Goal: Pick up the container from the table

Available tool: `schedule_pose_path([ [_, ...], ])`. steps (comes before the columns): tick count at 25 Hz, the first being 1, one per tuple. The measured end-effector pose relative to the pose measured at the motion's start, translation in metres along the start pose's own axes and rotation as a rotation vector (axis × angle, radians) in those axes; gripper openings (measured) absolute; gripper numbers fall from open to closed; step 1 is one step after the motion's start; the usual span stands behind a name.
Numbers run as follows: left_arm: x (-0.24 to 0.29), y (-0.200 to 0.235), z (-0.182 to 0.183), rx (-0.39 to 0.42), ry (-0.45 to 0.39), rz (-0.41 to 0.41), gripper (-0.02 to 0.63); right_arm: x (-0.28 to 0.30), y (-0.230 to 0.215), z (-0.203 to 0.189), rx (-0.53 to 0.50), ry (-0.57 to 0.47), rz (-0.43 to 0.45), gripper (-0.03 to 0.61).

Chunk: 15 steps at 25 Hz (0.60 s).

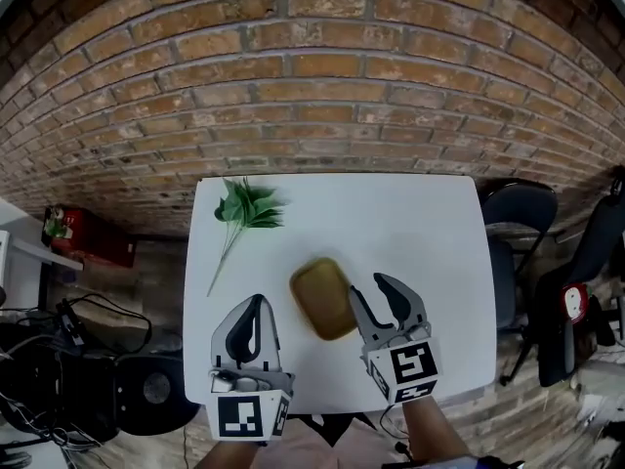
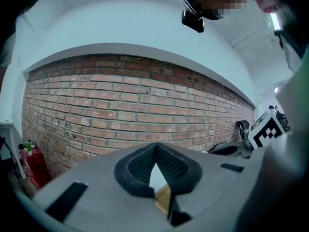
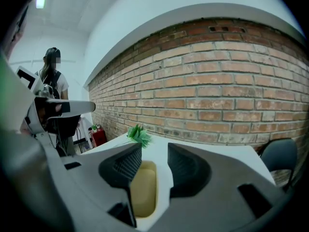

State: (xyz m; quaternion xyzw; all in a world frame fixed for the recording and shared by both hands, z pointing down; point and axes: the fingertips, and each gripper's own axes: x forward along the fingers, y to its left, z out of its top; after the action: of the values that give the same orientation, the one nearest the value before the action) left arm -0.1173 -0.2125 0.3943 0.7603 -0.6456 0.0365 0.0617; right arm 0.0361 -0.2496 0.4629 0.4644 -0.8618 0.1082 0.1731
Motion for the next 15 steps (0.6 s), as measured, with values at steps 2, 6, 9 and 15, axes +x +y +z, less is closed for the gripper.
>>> schedule_pose_path([
  [2,0.006,0.003,-0.009,-0.009,0.03,-0.007,0.008,0.007,0.001,-0.013,0.017,0.038,0.003,0.167],
  [6,0.018,0.005,-0.025,-0.02,0.07,-0.013,0.008,0.021,0.001,-0.041,0.042,0.099,0.011,0.158],
  [9,0.026,0.008,-0.036,-0.028,0.092,-0.017,0.008,0.03,0.001,-0.063,0.049,0.157,0.013,0.15],
  [15,0.037,0.019,-0.055,-0.049,0.126,-0.015,0.008,0.042,0.004,-0.096,0.07,0.245,0.018,0.144],
])
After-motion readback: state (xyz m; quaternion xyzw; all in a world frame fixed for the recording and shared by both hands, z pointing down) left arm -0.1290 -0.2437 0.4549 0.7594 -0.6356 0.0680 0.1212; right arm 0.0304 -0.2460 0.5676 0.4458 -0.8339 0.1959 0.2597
